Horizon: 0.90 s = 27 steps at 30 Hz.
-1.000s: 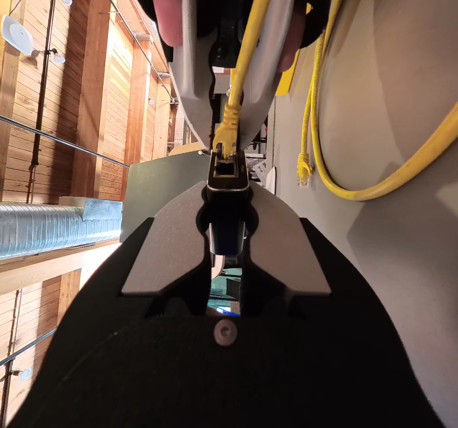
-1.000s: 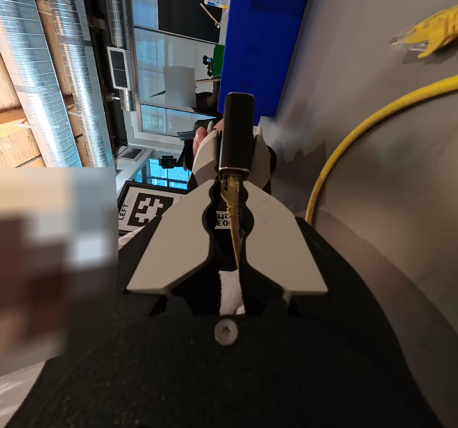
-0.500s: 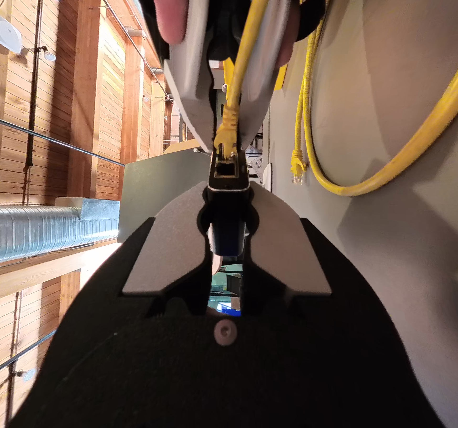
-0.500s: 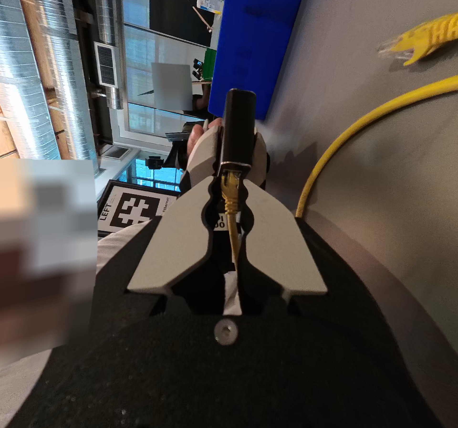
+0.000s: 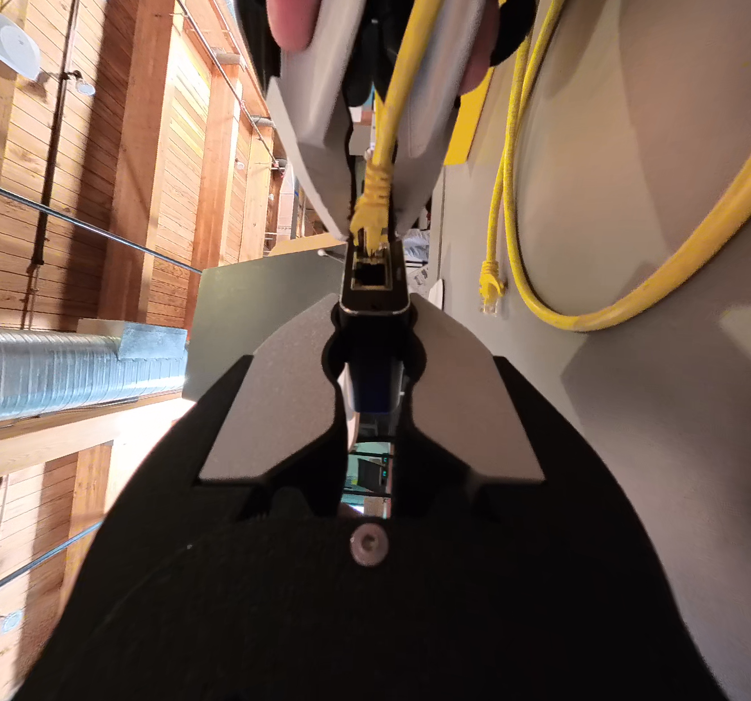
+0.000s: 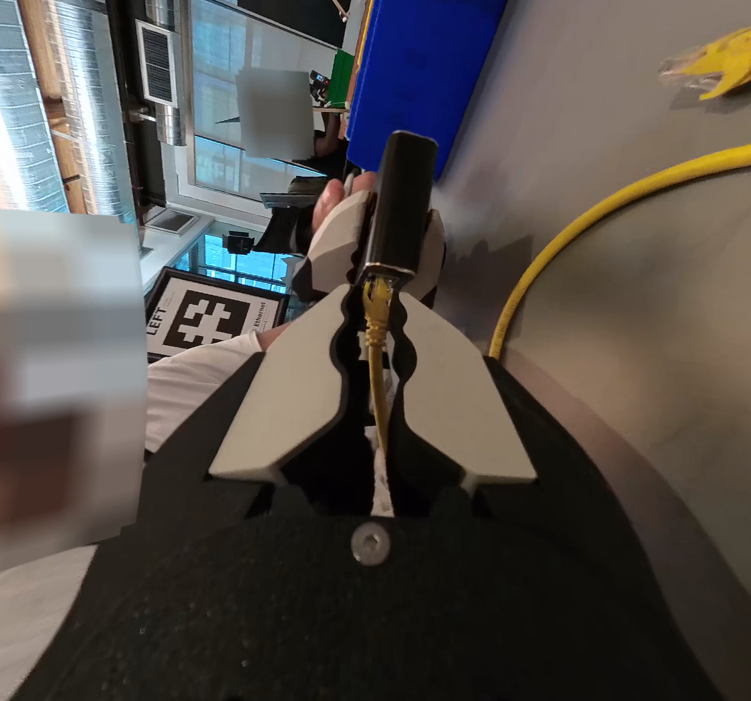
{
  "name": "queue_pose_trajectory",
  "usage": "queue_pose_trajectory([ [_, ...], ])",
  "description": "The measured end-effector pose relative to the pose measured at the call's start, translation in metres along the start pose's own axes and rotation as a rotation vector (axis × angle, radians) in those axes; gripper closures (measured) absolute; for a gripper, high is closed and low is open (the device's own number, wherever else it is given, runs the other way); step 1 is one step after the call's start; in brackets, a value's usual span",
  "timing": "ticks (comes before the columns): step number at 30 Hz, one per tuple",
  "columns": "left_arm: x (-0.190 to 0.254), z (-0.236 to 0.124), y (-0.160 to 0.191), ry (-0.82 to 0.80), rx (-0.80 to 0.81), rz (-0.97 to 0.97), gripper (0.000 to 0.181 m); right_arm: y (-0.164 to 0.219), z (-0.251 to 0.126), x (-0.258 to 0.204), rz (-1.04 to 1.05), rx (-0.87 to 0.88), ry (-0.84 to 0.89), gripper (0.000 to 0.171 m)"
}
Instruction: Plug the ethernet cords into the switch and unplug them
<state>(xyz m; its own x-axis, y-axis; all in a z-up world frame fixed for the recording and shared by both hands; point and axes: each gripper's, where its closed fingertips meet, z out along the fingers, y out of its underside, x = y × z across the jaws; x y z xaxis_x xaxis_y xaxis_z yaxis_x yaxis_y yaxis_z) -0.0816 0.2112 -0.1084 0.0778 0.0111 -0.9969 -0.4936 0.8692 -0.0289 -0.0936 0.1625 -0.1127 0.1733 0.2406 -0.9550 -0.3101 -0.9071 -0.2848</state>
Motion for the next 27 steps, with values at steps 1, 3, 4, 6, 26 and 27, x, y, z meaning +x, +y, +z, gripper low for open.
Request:
queue_pose_trajectory([
  [1,0.002,0.001,0.000,0.017,-0.007,-0.012,0.156,-0.001,0.000,0.001,0.004,0.007,0.006,0.157],
  [3,0.007,0.003,0.002,0.071,-0.041,-0.067,0.157,-0.007,-0.001,0.005,-0.044,0.026,0.064,0.157],
  [4,0.012,0.005,0.004,0.106,-0.058,-0.096,0.153,-0.009,0.000,0.007,-0.099,0.016,0.118,0.157],
  [6,0.021,0.004,0.003,0.183,-0.070,-0.144,0.138,-0.016,-0.005,0.018,-0.233,-0.027,0.275,0.157],
  [26,0.045,-0.007,0.011,0.555,-0.110,-0.483,0.109,-0.012,0.004,0.013,-0.742,-0.568,0.644,0.157],
  [27,0.043,-0.005,0.013,0.540,-0.116,-0.522,0.109,-0.023,0.005,0.006,-0.808,-0.486,0.654,0.157],
])
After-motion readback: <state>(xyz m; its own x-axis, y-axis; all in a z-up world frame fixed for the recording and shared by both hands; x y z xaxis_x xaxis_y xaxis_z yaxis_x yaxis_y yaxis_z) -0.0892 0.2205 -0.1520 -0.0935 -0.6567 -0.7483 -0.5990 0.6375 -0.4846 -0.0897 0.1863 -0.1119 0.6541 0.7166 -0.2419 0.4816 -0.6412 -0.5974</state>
